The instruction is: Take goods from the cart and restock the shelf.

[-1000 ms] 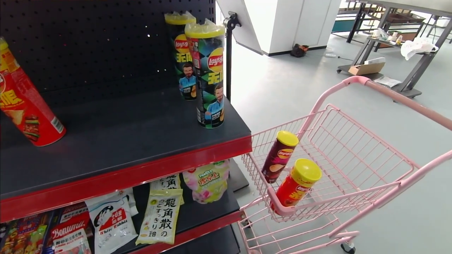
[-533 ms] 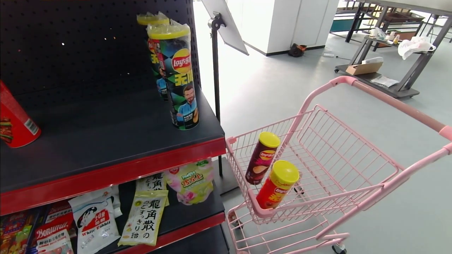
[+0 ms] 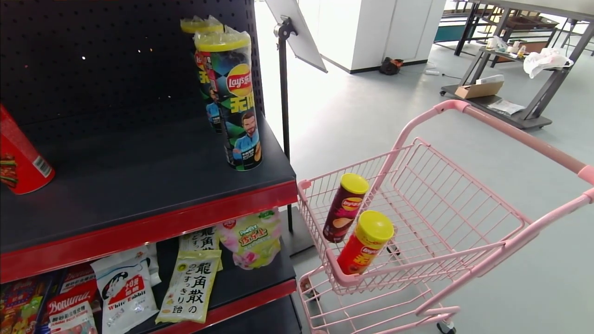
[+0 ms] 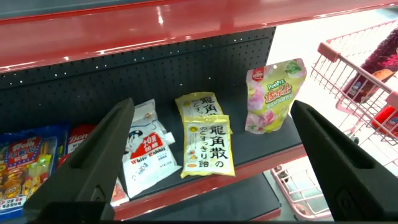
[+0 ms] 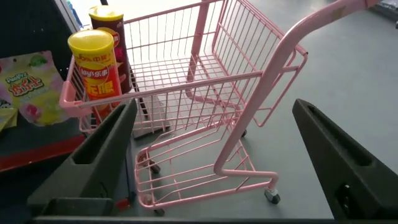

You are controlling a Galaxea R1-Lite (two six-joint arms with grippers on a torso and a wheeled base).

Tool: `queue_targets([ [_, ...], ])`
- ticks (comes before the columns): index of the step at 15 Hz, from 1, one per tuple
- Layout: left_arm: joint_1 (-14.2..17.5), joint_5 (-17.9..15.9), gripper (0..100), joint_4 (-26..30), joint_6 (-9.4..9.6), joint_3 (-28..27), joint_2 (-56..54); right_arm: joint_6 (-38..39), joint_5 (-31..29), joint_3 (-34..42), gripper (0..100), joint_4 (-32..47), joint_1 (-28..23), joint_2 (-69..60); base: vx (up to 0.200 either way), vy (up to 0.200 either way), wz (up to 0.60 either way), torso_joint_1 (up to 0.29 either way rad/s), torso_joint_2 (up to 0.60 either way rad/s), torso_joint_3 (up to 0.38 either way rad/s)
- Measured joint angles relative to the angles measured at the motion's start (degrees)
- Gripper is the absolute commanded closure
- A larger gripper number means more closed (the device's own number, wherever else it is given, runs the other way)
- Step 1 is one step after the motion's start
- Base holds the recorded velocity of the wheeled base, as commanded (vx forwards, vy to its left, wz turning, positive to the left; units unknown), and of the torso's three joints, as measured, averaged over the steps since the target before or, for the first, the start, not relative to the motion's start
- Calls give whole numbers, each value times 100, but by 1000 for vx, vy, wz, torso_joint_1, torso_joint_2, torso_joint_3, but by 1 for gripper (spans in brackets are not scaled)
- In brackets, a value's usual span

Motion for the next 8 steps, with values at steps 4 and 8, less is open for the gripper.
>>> queue_targets([
  [4, 0, 0, 0, 2, -1, 0, 0, 44, 49, -254, 0, 10, 5, 121, 0, 0, 0, 0, 0, 0],
  [8, 0, -5, 0, 0, -4, 0, 0, 473, 155, -2044, 0, -44, 115, 1869, 0, 0, 0, 0, 0, 0],
])
